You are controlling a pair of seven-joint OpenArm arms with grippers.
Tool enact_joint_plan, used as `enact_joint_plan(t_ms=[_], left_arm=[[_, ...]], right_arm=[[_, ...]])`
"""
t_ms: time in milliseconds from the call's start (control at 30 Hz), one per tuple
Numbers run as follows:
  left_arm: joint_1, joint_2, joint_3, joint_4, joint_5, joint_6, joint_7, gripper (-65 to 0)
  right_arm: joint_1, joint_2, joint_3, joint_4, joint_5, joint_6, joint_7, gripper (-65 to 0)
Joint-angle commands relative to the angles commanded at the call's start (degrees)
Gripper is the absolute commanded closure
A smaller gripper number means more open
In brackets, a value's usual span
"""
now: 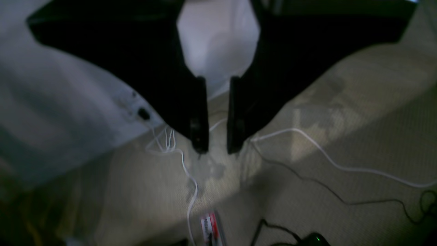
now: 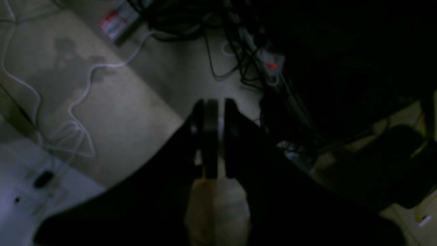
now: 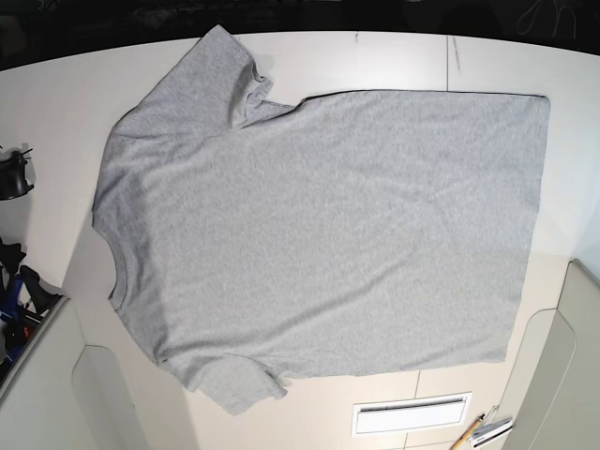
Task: Fold the T-shirt properly
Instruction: 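Move both grippers toward the shirt's shoulder corners, then grasp the grey shirt's shoulder corners with left and right grippers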
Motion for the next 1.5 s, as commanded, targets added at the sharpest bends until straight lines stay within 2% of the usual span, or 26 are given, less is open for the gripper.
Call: enact_joint_plan(t_ms=[167, 300, 400, 533, 633, 733, 833, 867, 967, 1000, 1100, 1167, 1200, 1267, 1333, 1467, 1500], left_arm=[[8.07, 0.0, -7.15, 12.63, -1.9, -0.02, 1.62, -13.6], [13.6, -0.02, -12.83, 22.08, -1.92, -0.02, 2.45, -13.6], [17.77, 0.02, -17.33, 28.7, -4.79, -0.02, 2.91, -13.6], [22.12, 0.02, -24.24, 37.66, -6.67, -0.02, 3.17, -13.6], [24.57, 0.02, -30.03, 43.74, -8.0, -0.02, 4.35, -13.6], [26.47, 0.0, -36.13, 48.7, -11.67, -0.37, 6.32, -13.6], [27.71, 0.02, -42.01, 52.43, -14.86, -2.93, 6.36, -13.9], [27.71, 0.02, -43.82, 53.31, -16.06, -3.06, 7.02, -15.4], [27.67, 0.0, -48.68, 54.82, -20.7, -3.04, 7.39, -28.2], [27.63, 0.0, -49.96, 54.95, -21.77, -3.02, 7.34, -30.9], [27.1, 0.0, -52.59, 54.97, -22.47, -3.02, 7.37, -31.5], [26.49, -0.02, -53.18, 54.97, -22.45, -3.02, 7.39, -31.7], [26.16, -0.07, -53.18, 54.97, -22.45, -3.02, 7.37, -31.7], [25.24, -0.13, -53.18, 54.95, -22.43, -2.99, 7.39, -36.0], [24.61, -0.15, -53.18, 54.95, -22.45, -3.02, 7.39, -39.6], [24.5, -0.15, -53.18, 54.95, -22.45, -2.99, 7.39, -39.6], [24.48, -0.15, -53.18, 54.95, -22.45, -2.99, 7.39, -39.6]], right_arm=[[-5.99, 6.64, 0.85, 12.46, -0.24, -0.02, -2.58, -4.3], [-10.56, 9.86, 4.9, 20.17, -0.22, -0.2, -2.95, -4.3], [-13.64, 10.88, 9.86, 25.77, -0.22, -0.2, -4.46, -4.3], [-16.52, 10.86, 17.31, 34.32, 0.11, -0.17, -10.51, -3.6], [-17.84, 10.86, 21.92, 40.63, 3.41, -0.04, -12.52, -3.4], [-18.1, 10.86, 24.79, 45.72, 5.62, 2.75, -16.24, -2.5], [-18.1, 10.86, 26.64, 49.88, 7.89, 2.86, -18.49, -2.5], [-18.1, 10.86, 27.12, 51.1, 8.24, 2.84, -18.58, -2.5], [-18.08, 10.84, 28.52, 54.86, 8.68, 2.56, -18.8, -2.6], [-18.08, 10.84, 29.07, 56.15, 8.68, 1.25, -18.8, -2.6], [-17.9, 10.6, 30.69, 59.78, 8.68, -6.05, -19.12, -4.0], [-17.55, 8.98, 31.67, 60.85, 8.39, -9.88, -20.92, -10.1], [-17.2, 7.61, 32.2, 60.83, 8.39, -10.75, -21.9, -15.0], [-16.26, 4.46, 33.11, 60.63, 8.39, -10.73, -24.83, -25.2], [-15.19, 0.94, 33.51, 60.46, 8.35, -10.75, -27.3, -31.7], [-14.58, -3.72, 33.53, 60.26, 8.2, -10.01, -28.46, -32.4], [-14.58, -4.44, 33.53, 60.06, 8.22, -10.01, -28.46, -34.6]])
